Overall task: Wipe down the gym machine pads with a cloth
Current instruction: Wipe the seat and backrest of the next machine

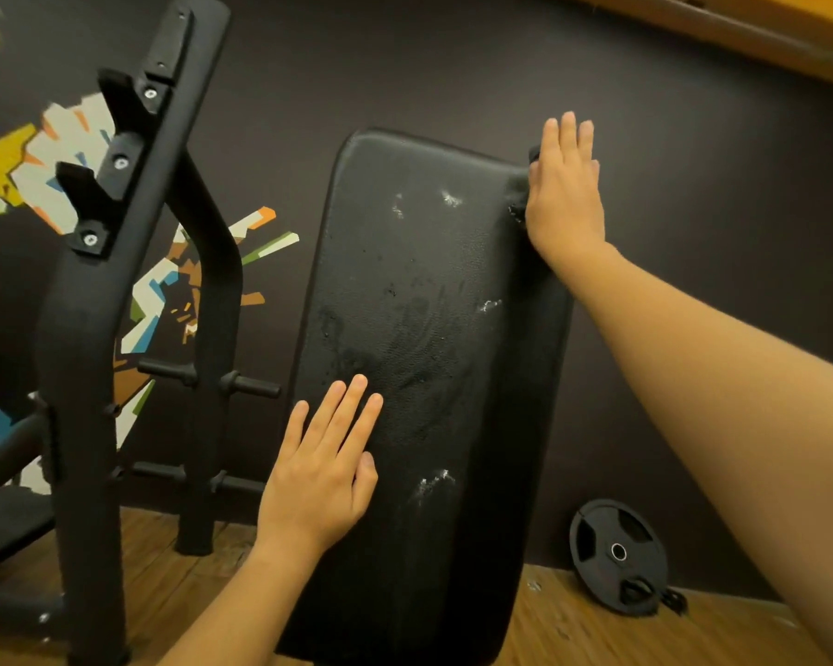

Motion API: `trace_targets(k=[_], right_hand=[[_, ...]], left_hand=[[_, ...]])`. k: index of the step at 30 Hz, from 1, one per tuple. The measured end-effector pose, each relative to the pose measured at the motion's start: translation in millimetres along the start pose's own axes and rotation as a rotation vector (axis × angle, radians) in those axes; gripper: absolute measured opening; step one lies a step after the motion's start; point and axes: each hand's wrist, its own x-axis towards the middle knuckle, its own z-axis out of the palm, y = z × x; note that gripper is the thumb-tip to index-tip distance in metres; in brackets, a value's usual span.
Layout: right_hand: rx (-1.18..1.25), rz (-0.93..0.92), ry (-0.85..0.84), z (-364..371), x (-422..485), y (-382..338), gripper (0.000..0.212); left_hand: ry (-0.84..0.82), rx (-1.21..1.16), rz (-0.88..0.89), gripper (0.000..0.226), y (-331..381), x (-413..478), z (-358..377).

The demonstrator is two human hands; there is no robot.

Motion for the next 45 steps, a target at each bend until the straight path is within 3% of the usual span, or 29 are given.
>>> trace_targets(k=[4,16,23,30,38,45], right_hand=[[-0.032,-0.045,-0.086,7.0,1.5,8.7,0.05],[0.063,-0.016,-0.052,24.6,-51.2,7.0,0.054],[0.055,0.032,-0.044,19.0,-16.3,8.7,0.054],[0.05,-0.02,-0.057,30.9,-66.8,8.7,0.054],[0.044,0.032,-0.038,24.1,-26.8,4.7,0.053],[0.032,-0.007,-0.024,32.2,-66.9,5.9,0.053]], left_hand=[[0.015,-0.003,0.002,0.061,1.6,-0.2,-0.1],[0.012,-0.002,0.002,0.06,-0.2,1.3,-1.0],[0.019,-0.011,0.004,0.06,0.1,0.8,-1.3],[0.014,-0.014,0.003,0.06,0.1,0.2,-1.1],[0.013,-0.013,0.006,0.061,-1.9,1.5,-0.5],[0.009,-0.017,0.006,0.061,-1.7,-0.2,-0.4]])
